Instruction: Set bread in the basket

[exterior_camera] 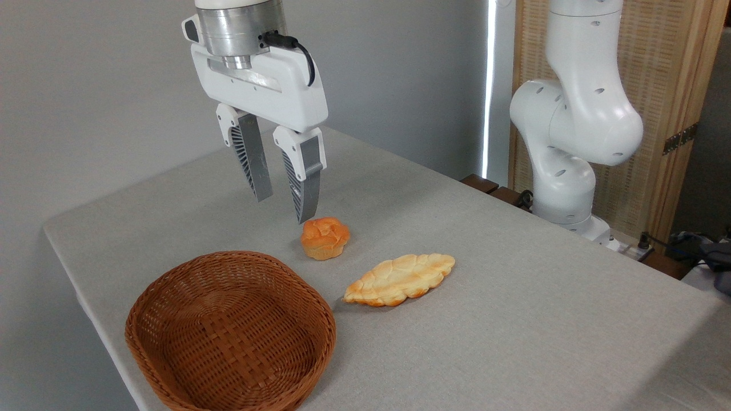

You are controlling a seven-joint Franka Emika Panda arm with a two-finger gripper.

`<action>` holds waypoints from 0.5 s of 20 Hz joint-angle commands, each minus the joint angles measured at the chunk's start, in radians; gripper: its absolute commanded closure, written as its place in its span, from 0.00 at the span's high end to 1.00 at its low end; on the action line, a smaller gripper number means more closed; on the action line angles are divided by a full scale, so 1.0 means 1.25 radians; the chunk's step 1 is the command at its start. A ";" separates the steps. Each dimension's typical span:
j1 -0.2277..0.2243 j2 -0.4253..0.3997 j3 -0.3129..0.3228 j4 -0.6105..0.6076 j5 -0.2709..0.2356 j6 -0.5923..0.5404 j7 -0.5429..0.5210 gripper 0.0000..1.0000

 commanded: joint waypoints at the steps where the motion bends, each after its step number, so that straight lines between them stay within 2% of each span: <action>1: -0.004 0.006 0.007 0.020 0.006 -0.026 -0.011 1.00; 10: -0.004 0.006 0.008 0.020 0.006 -0.023 -0.011 1.00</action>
